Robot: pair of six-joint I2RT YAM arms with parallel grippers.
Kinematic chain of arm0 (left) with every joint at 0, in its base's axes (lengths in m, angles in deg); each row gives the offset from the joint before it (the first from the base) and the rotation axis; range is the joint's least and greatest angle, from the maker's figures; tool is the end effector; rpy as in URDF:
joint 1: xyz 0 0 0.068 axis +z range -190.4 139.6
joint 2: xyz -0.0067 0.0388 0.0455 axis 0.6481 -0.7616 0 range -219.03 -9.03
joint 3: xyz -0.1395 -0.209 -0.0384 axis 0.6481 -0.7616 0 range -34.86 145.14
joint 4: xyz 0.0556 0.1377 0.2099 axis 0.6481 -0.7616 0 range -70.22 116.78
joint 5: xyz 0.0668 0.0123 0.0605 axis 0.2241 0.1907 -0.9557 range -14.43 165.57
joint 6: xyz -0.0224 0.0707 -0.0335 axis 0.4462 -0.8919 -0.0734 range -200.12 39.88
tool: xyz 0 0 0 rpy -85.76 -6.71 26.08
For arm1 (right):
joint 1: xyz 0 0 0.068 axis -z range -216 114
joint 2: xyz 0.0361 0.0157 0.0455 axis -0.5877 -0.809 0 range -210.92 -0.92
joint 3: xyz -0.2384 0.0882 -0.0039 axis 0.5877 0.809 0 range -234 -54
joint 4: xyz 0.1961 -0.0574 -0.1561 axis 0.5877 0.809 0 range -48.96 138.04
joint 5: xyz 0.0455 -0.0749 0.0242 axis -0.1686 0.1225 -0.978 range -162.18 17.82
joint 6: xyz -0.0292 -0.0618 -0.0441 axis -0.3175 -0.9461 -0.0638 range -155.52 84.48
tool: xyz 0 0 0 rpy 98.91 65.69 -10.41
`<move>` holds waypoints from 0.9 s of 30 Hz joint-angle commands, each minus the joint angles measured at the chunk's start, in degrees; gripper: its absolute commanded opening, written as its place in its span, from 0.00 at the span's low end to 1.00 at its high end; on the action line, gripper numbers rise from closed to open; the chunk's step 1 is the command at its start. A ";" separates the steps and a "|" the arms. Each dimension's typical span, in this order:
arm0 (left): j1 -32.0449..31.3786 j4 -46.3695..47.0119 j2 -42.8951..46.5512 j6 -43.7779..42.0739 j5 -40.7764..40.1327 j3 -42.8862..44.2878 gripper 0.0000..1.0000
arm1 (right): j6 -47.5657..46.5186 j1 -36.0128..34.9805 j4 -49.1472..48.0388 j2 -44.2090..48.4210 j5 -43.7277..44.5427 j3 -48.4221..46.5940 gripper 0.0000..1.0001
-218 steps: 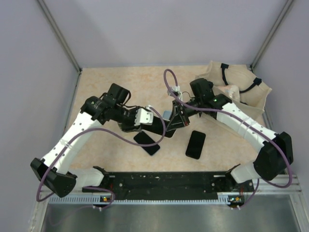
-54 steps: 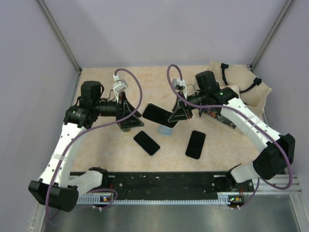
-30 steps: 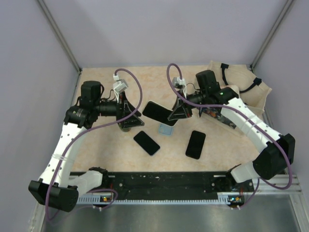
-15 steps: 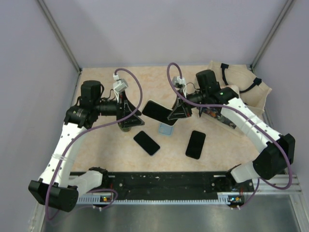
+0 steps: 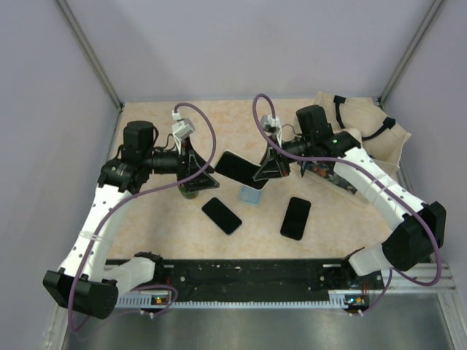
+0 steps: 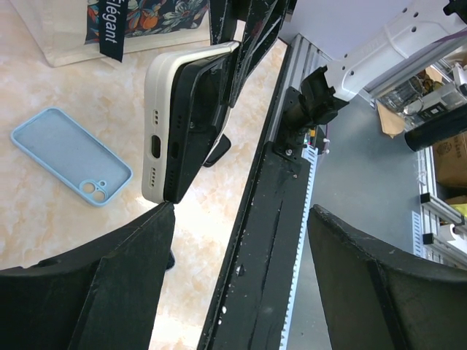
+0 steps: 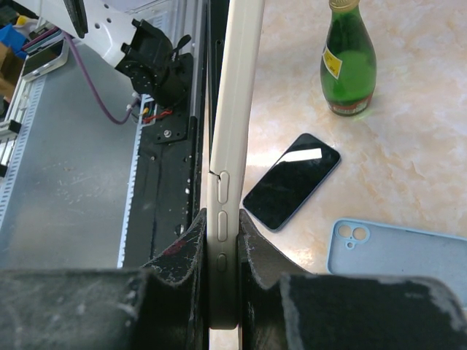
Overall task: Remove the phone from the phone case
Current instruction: Remove the phone case from the phone.
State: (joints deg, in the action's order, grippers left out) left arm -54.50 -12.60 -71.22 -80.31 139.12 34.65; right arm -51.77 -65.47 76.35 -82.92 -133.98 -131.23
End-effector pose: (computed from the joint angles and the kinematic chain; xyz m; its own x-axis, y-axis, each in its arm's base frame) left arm 0.2038 -0.1163 0.3642 -0.5120 0.1301 -0.8491 0.8461 0.2466 -0.4725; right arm 0.2415 0.2081 0.3266 -0.3086 -0.3264 -0.8934 -0.9437 -0.0123 0.3305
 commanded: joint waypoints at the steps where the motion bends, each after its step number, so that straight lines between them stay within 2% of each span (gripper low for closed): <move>1: -0.39 2.55 -0.47 -1.04 -0.79 -0.43 0.79 | 0.61 0.21 -4.20 2.19 -4.82 -0.99 0.00; 10: -0.92 4.83 -1.09 -0.08 -1.58 -0.26 0.79 | 1.40 0.12 -5.16 2.63 -6.49 -0.55 0.00; 19: -2.15 9.04 -2.05 -0.08 -5.63 -1.57 0.78 | 4.12 0.21 -7.88 3.42 -9.83 0.50 0.00; 27: -2.77 14.41 -2.93 4.40 -6.51 -2.28 0.78 | 5.61 0.12 -9.64 4.13 -10.88 1.82 0.00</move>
State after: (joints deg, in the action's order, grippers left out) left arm -56.49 -5.52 -73.12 -77.93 133.63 32.80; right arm -47.13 -64.68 72.55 -82.50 -136.43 -128.56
